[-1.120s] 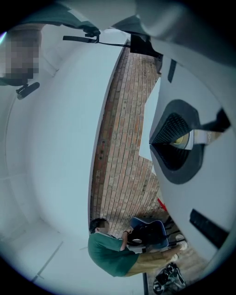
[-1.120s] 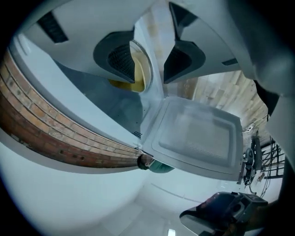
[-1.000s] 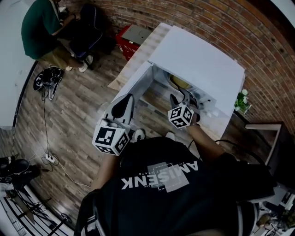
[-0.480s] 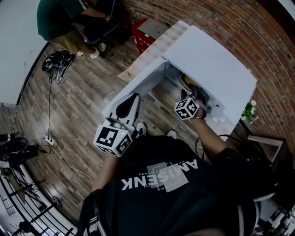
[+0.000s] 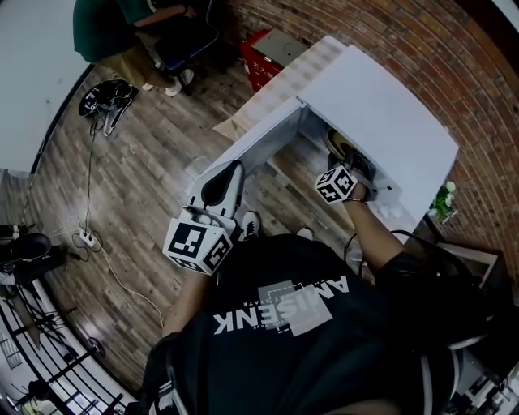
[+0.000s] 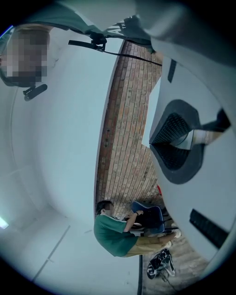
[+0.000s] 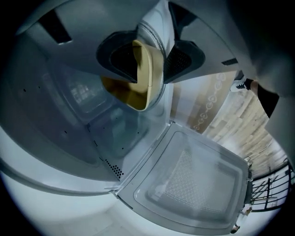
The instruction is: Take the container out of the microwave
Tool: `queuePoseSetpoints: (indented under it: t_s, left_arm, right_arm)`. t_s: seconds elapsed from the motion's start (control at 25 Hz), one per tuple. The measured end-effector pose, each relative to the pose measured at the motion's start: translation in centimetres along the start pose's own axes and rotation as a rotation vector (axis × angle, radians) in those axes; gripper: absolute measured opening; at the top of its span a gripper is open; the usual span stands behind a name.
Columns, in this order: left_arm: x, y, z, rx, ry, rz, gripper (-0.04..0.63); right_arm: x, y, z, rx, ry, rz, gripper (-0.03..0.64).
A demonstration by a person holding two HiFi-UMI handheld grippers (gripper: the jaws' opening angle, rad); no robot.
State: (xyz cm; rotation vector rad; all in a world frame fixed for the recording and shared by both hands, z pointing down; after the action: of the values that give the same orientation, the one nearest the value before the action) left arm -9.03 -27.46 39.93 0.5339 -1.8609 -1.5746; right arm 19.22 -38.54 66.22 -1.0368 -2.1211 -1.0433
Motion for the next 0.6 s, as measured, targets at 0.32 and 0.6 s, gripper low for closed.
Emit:
queuePoseSetpoints:
  t_s: [0.32, 0.6]
  left_arm:
    - [1.3, -1.0, 0.8, -0.038, -0.034, 0.007, 0.012]
    - [2.2, -1.5, 1.1, -0.060, -0.032, 0.023, 0.012]
  right_arm:
    - [-0.7, 0.4, -0.8, 0.010, -0.015, -0.004, 0.113]
    - [-0.8, 0.1, -0.6, 0.022, -0.044, -0.047, 0.083]
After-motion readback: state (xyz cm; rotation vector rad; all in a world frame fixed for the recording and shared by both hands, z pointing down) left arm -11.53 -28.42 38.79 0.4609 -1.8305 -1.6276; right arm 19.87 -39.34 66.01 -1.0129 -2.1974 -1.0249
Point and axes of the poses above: the fingertips, and each gripper's own axes: z backward along the fingers, x to its left, y out of its underside, the point moved 4 cm from there along z, backward along the fingers, and after that the axes turned 11 degrees about y, right-handed, at the moved point
